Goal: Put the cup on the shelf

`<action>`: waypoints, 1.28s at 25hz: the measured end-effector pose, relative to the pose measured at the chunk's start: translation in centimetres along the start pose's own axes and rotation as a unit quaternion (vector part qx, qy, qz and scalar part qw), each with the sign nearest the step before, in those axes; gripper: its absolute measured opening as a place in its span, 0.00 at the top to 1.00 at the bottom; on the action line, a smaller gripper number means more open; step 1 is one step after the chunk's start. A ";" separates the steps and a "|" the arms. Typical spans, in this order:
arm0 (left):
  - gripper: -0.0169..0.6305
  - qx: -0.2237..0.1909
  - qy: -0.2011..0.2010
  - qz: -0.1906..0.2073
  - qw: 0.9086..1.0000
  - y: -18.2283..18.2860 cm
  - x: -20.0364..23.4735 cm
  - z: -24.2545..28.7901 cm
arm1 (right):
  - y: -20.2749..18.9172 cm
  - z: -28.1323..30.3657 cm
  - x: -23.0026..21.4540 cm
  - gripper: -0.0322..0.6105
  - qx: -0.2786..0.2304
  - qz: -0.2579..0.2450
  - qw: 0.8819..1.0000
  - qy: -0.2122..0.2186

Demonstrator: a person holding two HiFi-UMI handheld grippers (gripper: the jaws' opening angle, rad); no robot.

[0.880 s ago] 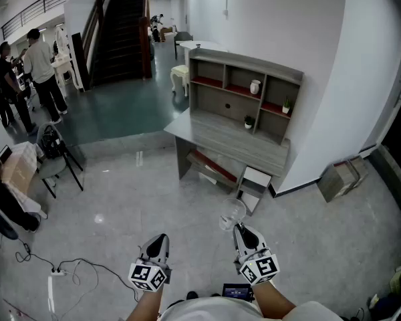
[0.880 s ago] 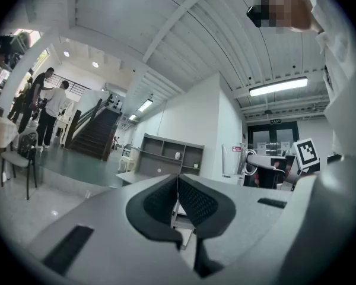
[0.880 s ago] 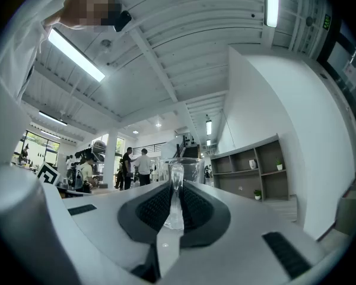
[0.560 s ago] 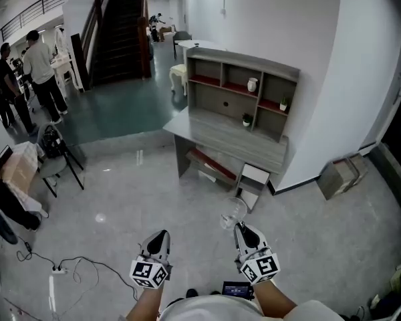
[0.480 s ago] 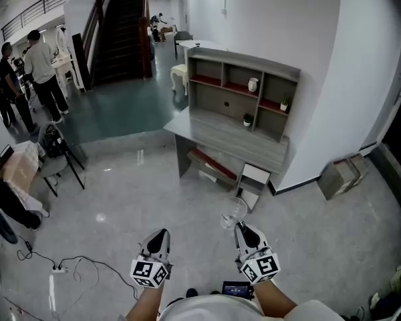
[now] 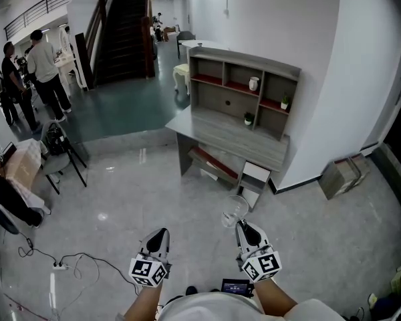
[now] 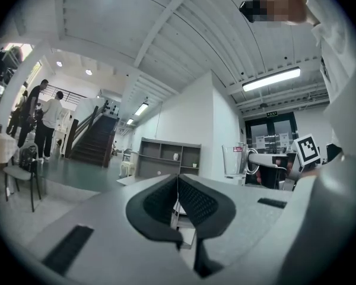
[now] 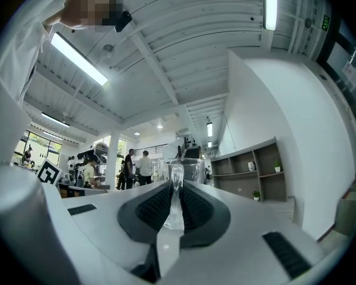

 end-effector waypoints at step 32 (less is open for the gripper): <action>0.95 -0.004 -0.009 -0.007 1.000 -0.7 -6.9 1.0 | 0.9 -5.6 -4.5 0.88 -0.011 -0.009 1.000 -0.004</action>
Point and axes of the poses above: the fingertips, and each gripper's own axes: z forward along the fingers, x to its left, y out of its top, the point moved 2 cm from there along -z, backward along the fingers, and after that the axes turned 15 degrees about y, right-handed, at the moved point
